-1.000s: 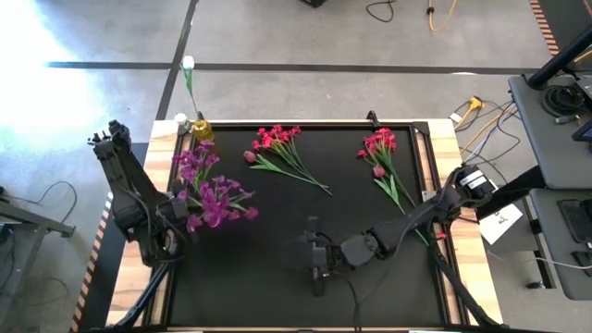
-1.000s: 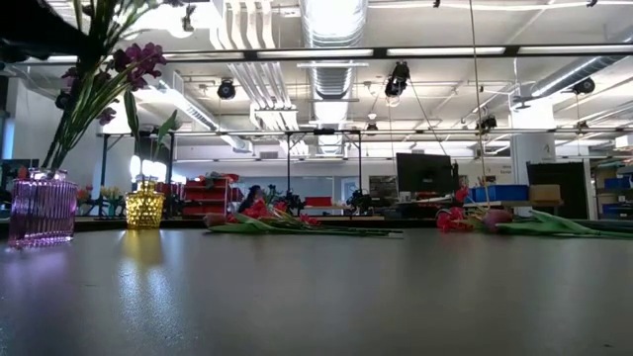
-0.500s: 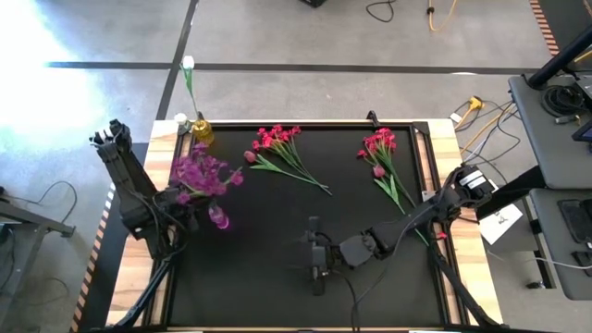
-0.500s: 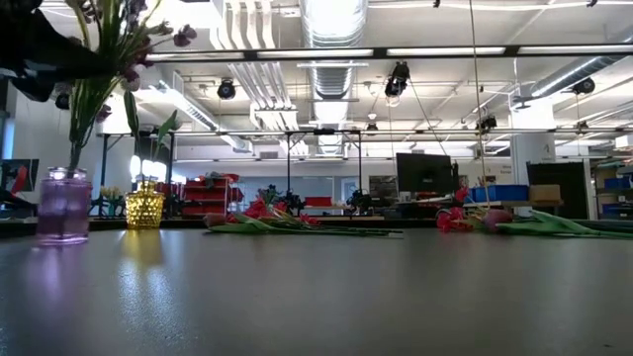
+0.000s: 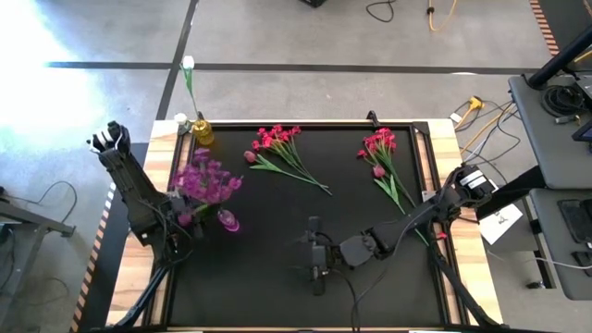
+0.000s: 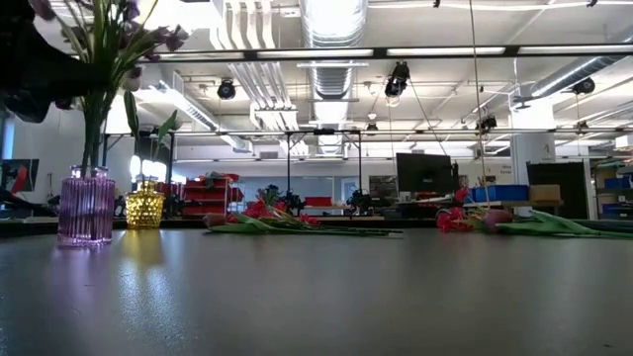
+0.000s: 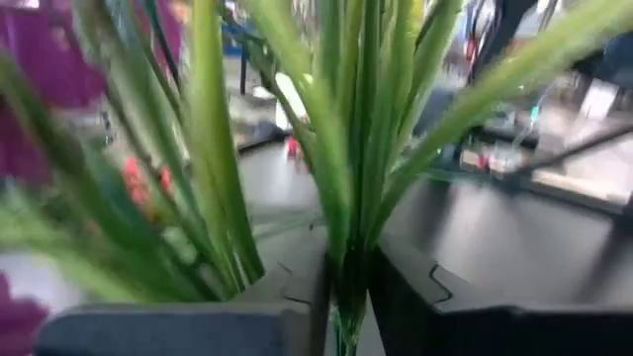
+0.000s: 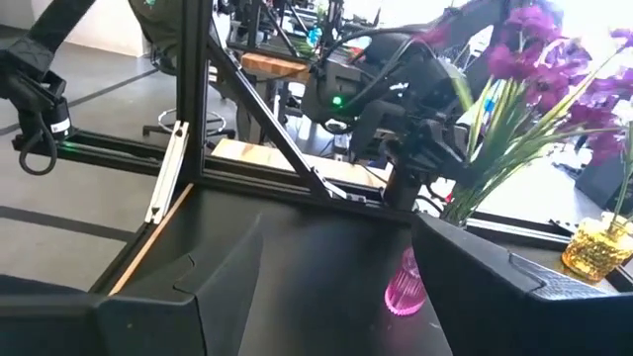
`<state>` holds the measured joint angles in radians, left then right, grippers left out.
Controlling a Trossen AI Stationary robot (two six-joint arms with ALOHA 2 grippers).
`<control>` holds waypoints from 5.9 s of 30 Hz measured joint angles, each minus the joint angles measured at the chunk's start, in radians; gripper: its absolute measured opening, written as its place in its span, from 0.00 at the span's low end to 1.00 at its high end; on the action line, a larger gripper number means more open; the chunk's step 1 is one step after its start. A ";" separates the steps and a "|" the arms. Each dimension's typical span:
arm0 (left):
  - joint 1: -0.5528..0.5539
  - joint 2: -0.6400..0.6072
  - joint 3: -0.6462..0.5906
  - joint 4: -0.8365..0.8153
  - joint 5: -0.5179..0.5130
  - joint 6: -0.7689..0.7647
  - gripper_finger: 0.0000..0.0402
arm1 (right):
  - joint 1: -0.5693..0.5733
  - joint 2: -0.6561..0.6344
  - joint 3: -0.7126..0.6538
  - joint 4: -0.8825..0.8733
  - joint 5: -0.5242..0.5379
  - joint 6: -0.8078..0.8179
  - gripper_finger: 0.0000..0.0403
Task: Sort flowers into vase by color
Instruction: Put the purple flowers into the purple vase, then put the left pink flowers into the yellow vase
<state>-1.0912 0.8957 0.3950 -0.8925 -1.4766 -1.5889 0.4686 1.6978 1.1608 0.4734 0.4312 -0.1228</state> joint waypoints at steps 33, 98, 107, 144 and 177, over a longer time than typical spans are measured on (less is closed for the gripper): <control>-0.002 0.103 0.705 -0.345 0.671 0.395 0.48 | -0.567 0.076 -0.133 -0.621 -0.059 0.511 0.49; 0.630 0.057 0.857 0.393 0.892 1.615 0.49 | -0.554 0.148 -0.079 -0.815 -0.132 0.578 0.24; 0.866 -0.145 0.696 0.447 1.020 1.620 0.49 | -0.567 -0.082 -0.081 -0.669 0.016 0.459 0.03; 1.183 0.311 0.706 0.926 1.625 1.838 0.62 | -0.443 -0.092 0.042 0.507 -0.301 -0.170 0.02; 1.771 -0.151 0.549 0.702 1.048 1.814 0.00 | -0.460 -0.140 0.002 0.273 -0.108 -0.134 0.60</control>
<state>0.6796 0.7447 0.9437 -0.1903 -0.4282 0.2255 0.0082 1.5581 1.1626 0.7459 0.3231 -0.2572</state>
